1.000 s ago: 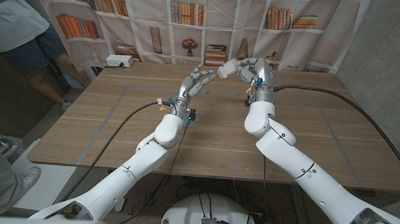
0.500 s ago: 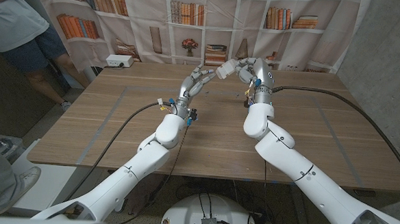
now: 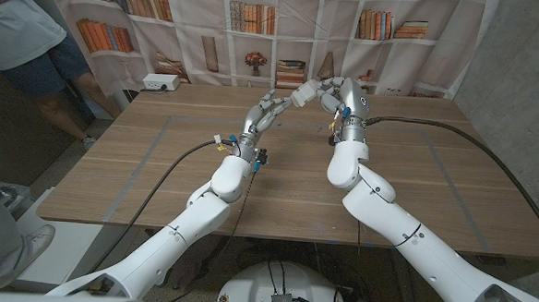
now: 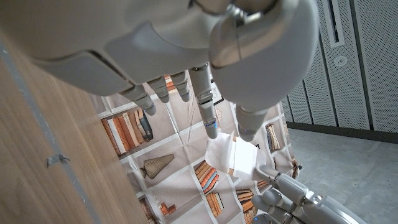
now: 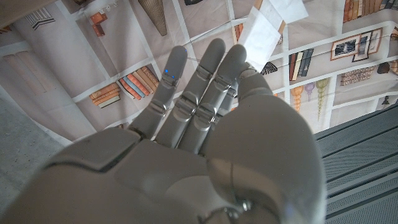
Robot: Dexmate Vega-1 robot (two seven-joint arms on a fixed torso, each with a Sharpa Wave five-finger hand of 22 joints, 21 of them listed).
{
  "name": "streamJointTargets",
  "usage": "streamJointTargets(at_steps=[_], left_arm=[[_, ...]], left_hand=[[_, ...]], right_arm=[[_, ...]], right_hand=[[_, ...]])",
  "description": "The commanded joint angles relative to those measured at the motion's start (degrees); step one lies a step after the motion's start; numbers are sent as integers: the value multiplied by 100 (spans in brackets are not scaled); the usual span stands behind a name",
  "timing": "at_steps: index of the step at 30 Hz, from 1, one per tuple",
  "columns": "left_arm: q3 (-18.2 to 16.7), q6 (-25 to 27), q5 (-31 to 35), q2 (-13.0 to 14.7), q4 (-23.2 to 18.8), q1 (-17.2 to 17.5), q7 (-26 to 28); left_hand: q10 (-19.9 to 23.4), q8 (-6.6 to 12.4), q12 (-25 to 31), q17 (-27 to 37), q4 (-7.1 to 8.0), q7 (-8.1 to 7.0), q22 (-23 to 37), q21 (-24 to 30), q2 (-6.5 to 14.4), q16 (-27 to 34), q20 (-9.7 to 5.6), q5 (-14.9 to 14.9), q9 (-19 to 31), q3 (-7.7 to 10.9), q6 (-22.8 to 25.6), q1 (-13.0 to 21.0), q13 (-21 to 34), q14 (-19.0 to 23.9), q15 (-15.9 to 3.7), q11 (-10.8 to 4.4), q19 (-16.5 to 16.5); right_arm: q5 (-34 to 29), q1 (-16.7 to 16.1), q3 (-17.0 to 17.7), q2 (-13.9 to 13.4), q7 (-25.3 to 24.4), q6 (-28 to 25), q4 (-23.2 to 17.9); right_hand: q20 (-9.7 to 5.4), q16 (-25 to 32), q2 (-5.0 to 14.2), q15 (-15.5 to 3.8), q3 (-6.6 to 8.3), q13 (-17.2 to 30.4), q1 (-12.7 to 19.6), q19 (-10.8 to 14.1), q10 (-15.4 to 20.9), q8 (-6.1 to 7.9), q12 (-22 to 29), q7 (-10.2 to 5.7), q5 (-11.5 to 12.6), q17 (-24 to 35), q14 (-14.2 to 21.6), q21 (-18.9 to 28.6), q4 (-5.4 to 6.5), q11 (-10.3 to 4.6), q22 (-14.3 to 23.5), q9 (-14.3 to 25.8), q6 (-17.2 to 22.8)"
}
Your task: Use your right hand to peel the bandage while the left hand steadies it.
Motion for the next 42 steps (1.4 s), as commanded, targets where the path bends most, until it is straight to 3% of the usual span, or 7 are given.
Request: streamJointTargets(at_steps=[1, 9, 12, 18, 23, 34, 42], left_arm=[[42, -103, 14, -92, 51, -15, 13], [-2, -143, 10, -84, 36, 61, 78], [-49, 72, -44, 6, -220, 143, 89], [26, -187, 393, -52, 43, 105, 332], [39, -237, 697, -11, 0, 115, 473], [99, 119, 364, 30, -159, 126, 140], [168, 45, 432, -132, -26, 73, 277]], left_hand=[[8, 32, 33, 14, -11, -13, 19, 49, -88, 54, -69, -27, 0, -1, 94, 16, 17, 33, -300, -98, 10], [21, 8, 27, 14, -17, -12, 20, 47, -135, 50, -75, -38, -7, -23, 92, 1, 15, 36, -308, -101, 6], [31, 5, 28, 16, -10, -33, 20, 50, -126, 52, -65, -37, -8, -22, 106, -6, 15, 41, -302, -107, 12], [46, -21, 27, 21, 0, 5, 22, 58, -95, 54, -73, -37, -10, -9, 80, -9, 15, 46, -302, -97, 33], [29, -48, 15, 22, 5, 37, 22, 48, -103, 53, -52, -40, -12, -16, 45, -22, 15, 49, -298, -77, 8], [3, -79, -4, 23, 21, 94, 23, 47, -128, 45, -24, -43, -13, -41, 27, -64, 15, 39, -293, -55, 5], [22, -101, -2, 24, 39, 198, 24, 64, -127, 51, 42, -40, -12, -53, 38, -98, 15, 61, -210, -23, 51]], right_arm=[[-133, 10, 37, 25, 48, 56, 67], [-164, -44, 47, 86, -14, 80, 70], [-153, -74, 59, 113, -4, 25, 49], [-240, -160, 69, 69, -22, -83, -68], [-263, -244, 111, 4, -5, -130, -172], [-264, -373, 115, 33, -55, -108, -177], [-328, -331, 63, 75, -97, -140, -80]], right_hand=[[-614, -6, -18, -11, 43, 29, -27, -41, 21, 0, -20, -53, 29, 32, 45, 45, -3, -50, -3, 10, 16], [-611, -15, -21, -10, 53, 35, -34, -51, 19, -4, -33, -54, 36, 46, 49, 80, -3, -52, -30, 8, 20], [-614, -18, -23, -10, 56, 38, -38, -57, 22, -8, -36, -49, 38, 51, 50, 93, -2, -49, -41, 5, 18], [-612, -28, -28, -10, 64, 23, -39, -65, 38, -8, -51, -42, 43, 61, 47, 123, -5, -49, -63, 6, 29], [-610, -31, -33, -10, 72, 14, -40, -72, 57, -13, -60, -42, 48, 73, 57, 150, -8, -41, -86, 0, 34], [-608, -36, -43, -8, 88, 6, -45, -84, 87, -17, -74, -41, 61, 93, 81, 197, -11, -40, -131, -1, 42], [-605, -41, -45, -8, 100, 27, -50, -109, 88, -20, -75, -40, 69, 106, 92, 225, -10, -38, -163, -6, 55]])
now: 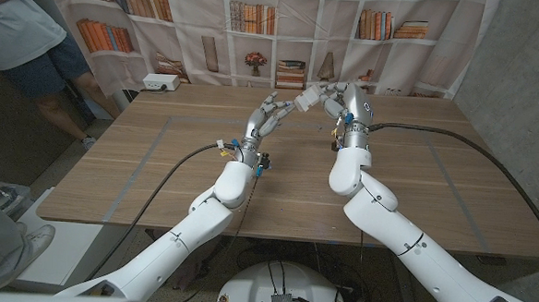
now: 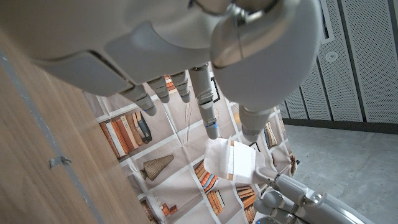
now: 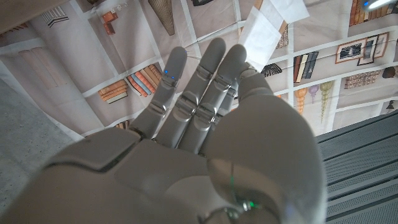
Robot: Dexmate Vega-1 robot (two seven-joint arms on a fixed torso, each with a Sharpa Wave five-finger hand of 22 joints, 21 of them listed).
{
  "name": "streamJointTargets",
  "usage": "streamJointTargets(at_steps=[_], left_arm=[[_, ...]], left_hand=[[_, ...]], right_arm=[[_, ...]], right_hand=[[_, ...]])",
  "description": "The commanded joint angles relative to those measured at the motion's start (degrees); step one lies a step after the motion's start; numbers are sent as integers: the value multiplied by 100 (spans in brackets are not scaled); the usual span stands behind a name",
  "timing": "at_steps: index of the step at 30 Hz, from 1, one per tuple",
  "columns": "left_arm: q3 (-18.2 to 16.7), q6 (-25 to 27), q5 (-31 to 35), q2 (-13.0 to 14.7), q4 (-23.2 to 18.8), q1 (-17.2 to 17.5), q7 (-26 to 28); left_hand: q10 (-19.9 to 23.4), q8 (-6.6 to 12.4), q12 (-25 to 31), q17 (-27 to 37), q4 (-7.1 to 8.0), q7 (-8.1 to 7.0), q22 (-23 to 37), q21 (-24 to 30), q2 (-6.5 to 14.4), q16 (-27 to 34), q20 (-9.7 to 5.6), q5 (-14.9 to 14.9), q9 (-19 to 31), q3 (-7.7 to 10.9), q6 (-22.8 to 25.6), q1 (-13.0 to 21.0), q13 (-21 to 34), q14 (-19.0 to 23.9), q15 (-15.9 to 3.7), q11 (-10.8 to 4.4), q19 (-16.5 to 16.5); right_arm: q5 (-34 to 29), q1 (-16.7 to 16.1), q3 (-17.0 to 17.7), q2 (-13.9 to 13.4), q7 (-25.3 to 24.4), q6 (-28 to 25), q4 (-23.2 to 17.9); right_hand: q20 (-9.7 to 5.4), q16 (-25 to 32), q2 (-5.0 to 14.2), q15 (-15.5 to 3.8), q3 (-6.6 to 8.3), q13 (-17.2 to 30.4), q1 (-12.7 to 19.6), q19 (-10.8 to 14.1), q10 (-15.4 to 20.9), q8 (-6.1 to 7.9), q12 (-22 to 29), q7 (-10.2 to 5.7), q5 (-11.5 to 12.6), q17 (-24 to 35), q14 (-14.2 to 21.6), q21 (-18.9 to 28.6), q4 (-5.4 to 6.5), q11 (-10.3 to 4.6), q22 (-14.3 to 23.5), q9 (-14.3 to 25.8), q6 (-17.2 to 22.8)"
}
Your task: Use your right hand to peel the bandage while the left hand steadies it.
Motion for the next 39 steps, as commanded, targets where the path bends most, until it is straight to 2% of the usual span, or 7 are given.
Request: streamJointTargets(at_steps=[1, 5, 8, 13, 15, 24, 39], left_arm=[[100, 10, 41, -77, 90, -83, -19], [99, -93, 113, -201, 180, -33, 190], [110, -35, -25, -175, 193, -74, 20], [109, -145, 179, -252, 268, -55, 263], [116, -539, -10, -263, 525, -137, -1], [174, -459, 250, -411, 609, -233, 192], [268, -511, 428, -631, 769, -315, 401]], left_hand=[[38, 3, 5, 25, 20, 95, 26, 29, 23, 54, 72, -3, 16, -29, 86, -34, 16, 53, -193, 14, 65], [60, 17, 10, 25, 24, 131, 27, 33, 26, 56, 74, -1, 16, -31, 152, -42, 16, 66, -194, 16, 78], [-40, -4, -32, 23, 17, 99, 28, 45, 32, 59, 40, 0, 15, -24, 137, -33, 15, 91, -220, 10, 111], [-33, -3, -31, 20, 4, 80, 29, 50, 26, 61, 28, 0, 14, -21, 165, -18, 15, 110, -246, 1, 129], [-25, -3, -28, 19, 0, 79, 30, 59, 25, 62, 16, 0, 14, -18, 175, -12, 15, 117, -249, 1, 153], [100, 68, 8, 7, -63, 100, 32, 67, -21, 65, -5, -1, 6, -5, 440, 66, 11, 188, -335, -52, 191], [120, 23, 3, 9, -86, 109, 37, 74, -17, 61, 16, 0, 0, 15, 415, 112, 9, 213, -320, -47, 219]], right_arm=[[-89, -11, -50, 56, -88, -38, 94], [-145, -29, -63, 63, -144, -41, 76], [-223, -45, -100, 73, -165, -107, 22], [-321, -68, -142, 99, -214, -156, -4], [-346, -100, -137, 128, -273, -165, -14], [-505, -129, -207, 139, -311, -212, -42], [-534, -337, -19, -79, -278, -1, -218]], right_hand=[[-615, -21, -23, 3, 53, 21, -29, -12, 72, 14, 11, -32, 27, 28, 20, 35, -10, -5, -8, 13, 49], [-616, -24, -25, 3, 58, 6, -34, -21, 82, 12, -1, -31, 32, 33, 25, 47, -9, -13, -22, 12, 51], [-616, -27, -30, 2, 62, 15, -36, -19, 87, 10, 1, -33, 37, 38, 28, 60, -10, -11, -35, 11, 52], [-612, -31, -34, 3, 68, 28, -43, -25, 76, 8, -5, -33, 44, 45, 32, 78, -9, -22, -54, 13, 50], [-611, -35, -37, 3, 71, 22, -46, -31, 84, 6, -9, -26, 48, 48, 33, 86, -9, -23, -65, 11, 51], [-600, -44, -57, 3, 86, 27, -44, -38, 108, 10, -13, -21, 68, 60, 42, 120, -19, -14, -106, 2, 86], [-566, -61, -64, 3, 116, 38, -53, -97, 103, -1, -35, -21, 102, 83, 55, 170, -18, -5, -175, 3, 85]])
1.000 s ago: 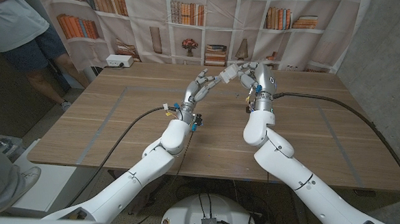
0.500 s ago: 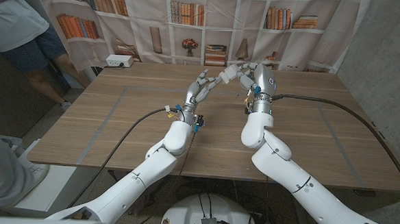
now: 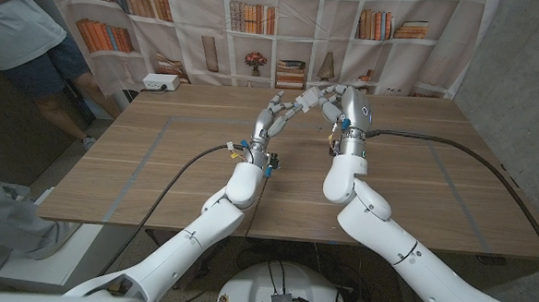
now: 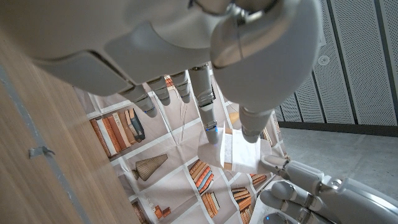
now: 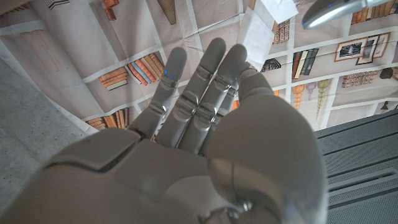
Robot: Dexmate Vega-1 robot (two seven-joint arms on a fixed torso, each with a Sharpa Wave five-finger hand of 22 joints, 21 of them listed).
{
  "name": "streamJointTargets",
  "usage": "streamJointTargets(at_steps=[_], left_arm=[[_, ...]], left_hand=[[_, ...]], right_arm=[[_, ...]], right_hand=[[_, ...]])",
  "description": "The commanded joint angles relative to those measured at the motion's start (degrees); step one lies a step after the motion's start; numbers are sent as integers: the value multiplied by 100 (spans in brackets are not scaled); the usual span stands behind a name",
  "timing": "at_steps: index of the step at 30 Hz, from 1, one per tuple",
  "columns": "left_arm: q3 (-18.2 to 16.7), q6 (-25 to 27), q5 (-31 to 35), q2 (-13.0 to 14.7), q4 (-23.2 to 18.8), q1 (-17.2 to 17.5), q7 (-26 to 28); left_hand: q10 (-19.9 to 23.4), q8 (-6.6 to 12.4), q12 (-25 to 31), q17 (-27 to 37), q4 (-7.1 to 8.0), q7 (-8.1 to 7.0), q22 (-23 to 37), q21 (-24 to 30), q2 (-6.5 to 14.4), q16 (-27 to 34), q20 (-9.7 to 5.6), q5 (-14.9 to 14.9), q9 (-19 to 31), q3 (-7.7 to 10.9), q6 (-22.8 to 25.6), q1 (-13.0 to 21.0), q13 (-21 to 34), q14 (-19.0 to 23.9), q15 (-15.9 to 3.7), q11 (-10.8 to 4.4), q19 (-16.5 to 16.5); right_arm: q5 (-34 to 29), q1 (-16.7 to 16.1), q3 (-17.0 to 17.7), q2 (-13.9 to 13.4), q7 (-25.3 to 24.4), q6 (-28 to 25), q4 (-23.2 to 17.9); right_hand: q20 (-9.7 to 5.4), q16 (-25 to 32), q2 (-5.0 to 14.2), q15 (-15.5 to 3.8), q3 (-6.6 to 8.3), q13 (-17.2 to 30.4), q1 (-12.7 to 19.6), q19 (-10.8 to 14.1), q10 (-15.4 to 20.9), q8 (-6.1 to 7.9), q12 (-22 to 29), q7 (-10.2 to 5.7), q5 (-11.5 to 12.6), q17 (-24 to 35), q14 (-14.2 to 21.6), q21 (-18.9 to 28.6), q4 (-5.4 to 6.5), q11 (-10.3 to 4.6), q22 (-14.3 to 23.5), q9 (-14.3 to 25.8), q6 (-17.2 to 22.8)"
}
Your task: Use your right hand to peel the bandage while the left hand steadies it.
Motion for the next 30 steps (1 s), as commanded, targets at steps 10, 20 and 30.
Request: streamJointTargets(at_steps=[10, 20, 30], left_arm=[[123, -162, 202, -346, 326, -105, 314], [183, -316, 198, -459, 465, -152, 293], [166, -184, 186, -439, 379, -113, 320]], left_hand=[[6, -84, 17, 21, -20, -55, 19, 36, 83, 34, 46, 2, -2, 55, -105, 57, 10, 67, -330, -29, 101], [140, 66, 43, 26, -153, -122, 36, 47, 263, 27, 157, 12, -3, 278, 406, 400, 9, 118, -269, 22, 118], [165, 57, 41, 27, -168, -76, 40, 53, 159, 22, 110, -11, -5, 261, 438, 421, 10, 125, -308, 0, 129]], right_arm=[[-116, -227, 206, -293, 108, 229, -229], [-181, -271, 233, -311, 148, 269, -229], [-267, -276, 216, -266, 134, 278, -211]], right_hand=[[-581, -32, -44, 4, 63, 30, -41, -20, 43, 31, -20, -17, 59, 45, 58, 77, 9, 9, -44, 26, 26], [-595, -55, -44, 3, 78, 47, -57, -66, 26, 23, -35, -32, 70, 54, 40, 107, 16, 3, -83, 24, 23], [-596, -70, -45, 2, 94, 39, -66, -85, 36, 20, -53, -35, 81, 66, 35, 145, 18, 5, -123, 27, 26]])
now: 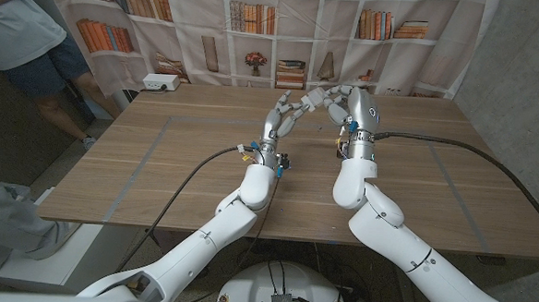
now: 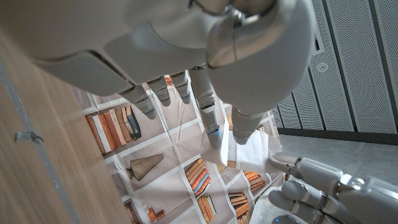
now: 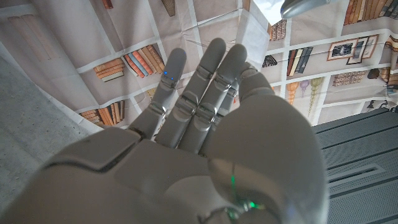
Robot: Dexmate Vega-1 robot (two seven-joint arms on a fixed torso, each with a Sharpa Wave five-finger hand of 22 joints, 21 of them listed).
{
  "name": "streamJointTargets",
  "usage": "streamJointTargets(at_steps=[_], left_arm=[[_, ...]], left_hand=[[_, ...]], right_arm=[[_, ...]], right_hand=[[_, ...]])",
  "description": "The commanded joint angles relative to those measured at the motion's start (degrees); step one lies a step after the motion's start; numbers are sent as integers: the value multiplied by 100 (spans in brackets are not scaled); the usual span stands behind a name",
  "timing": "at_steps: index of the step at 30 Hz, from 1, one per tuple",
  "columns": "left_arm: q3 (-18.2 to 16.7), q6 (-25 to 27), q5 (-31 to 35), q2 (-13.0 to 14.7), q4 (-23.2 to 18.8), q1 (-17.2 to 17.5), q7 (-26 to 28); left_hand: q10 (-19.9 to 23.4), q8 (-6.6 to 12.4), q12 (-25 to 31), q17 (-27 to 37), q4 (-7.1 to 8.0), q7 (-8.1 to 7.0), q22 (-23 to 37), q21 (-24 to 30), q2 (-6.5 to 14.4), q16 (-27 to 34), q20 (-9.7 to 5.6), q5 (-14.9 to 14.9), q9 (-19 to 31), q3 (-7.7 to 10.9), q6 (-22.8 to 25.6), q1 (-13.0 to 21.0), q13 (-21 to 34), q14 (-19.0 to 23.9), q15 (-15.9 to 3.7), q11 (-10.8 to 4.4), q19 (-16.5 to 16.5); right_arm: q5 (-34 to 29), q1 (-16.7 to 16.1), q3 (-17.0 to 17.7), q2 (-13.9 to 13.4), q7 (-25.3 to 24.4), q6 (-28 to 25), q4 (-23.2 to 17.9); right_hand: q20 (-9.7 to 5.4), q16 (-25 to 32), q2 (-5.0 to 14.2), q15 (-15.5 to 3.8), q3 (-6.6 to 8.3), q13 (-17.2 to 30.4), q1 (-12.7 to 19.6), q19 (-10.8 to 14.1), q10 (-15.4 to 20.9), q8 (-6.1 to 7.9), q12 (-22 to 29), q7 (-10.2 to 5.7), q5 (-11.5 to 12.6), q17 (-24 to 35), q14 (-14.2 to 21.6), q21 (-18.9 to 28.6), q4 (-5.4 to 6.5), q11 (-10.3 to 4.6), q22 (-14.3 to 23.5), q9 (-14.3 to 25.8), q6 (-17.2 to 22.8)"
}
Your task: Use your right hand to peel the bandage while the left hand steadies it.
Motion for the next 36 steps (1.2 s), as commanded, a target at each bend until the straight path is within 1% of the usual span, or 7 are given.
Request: streamJointTargets(at_steps=[1, 3, 4, 9, 19, 24, 36], left_arm=[[8, 78, -37, -13, -30, 9, -14], [103, -92, 600, 102, 106, -116, 246], [118, -102, 636, 123, 98, -125, 229], [51, 51, 122, -20, -14, -20, 59], [54, -30, 261, -58, 33, -32, 202], [42, 37, 290, -43, -14, -2, 245], [56, -3, 244, -97, 36, -21, 252]], left_hand=[[56, 16, 41, 29, 17, 29, 14, 48, -85, 25, 15, -12, -6, 9, 42, 2, 11, 29, -311, -23, 22], [64, 13, 43, 32, 25, 45, 15, 49, -86, 29, 16, -12, -6, 8, 43, -5, 11, 35, -309, -18, 23], [65, 8, 43, 33, 28, 47, 16, 49, -84, 30, 16, -12, -6, 8, 35, -7, 11, 37, -310, -20, 22], [62, -26, 36, 52, 68, 33, 23, 55, 2, 38, 57, -3, -3, 44, -22, -9, 13, 38, -280, 21, 26], [126, 6, 49, 68, 40, 68, 36, 71, 121, 53, 86, 13, 6, 168, 92, 132, 18, 82, -256, 47, 36], [138, -23, 45, 87, 43, 124, 47, 75, 229, 62, 195, 18, 19, 284, 30, 235, 23, 103, -169, 148, 14], [265, 90, 80, 119, 78, 156, 66, 105, 300, 94, 214, 12, 87, 451, 227, 340, 35, 182, -164, 139, 25]], right_arm=[[-113, -32, -12, 16, 5, 15, -1], [-148, -49, -22, 12, 1, 3, -18], [-178, -54, -28, 25, -23, -15, -14], [-233, -91, -27, 20, -36, -20, -46], [-354, -119, -44, 14, -59, -10, -30], [-404, -167, -30, -19, -59, -2, -77], [-495, -268, 5, -78, -15, 14, -202]], right_hand=[[-606, -10, -15, 2, 48, 0, -38, -42, 35, 39, -16, -30, 38, 15, 34, 51, 4, -4, -16, 21, 26], [-608, -13, -17, 1, 50, 5, -40, -44, 30, 40, -18, -39, 40, 17, 33, 58, 4, -7, -24, 19, 33], [-607, -14, -17, 1, 51, 5, -41, -46, 32, 38, -19, -36, 41, 18, 33, 61, 4, -9, -27, 19, 31], [-606, -12, -15, 1, 57, 18, -45, -45, 37, 35, -16, -25, 45, 25, 44, 78, 6, -9, -42, 15, 35], [-606, -13, -33, 1, 71, 29, -41, -56, 68, 33, -12, -32, 58, 44, 59, 115, -6, -2, -81, 5, 56], [-606, -15, -39, 0, 77, 30, -46, -62, 70, 30, -20, -28, 66, 54, 68, 137, -5, -9, -103, -1, 66], [-609, -21, -59, 0, 93, 30, -58, -78, 95, 22, -33, -34, 83, 78, 82, 194, -6, -14, -155, -17, 81]])
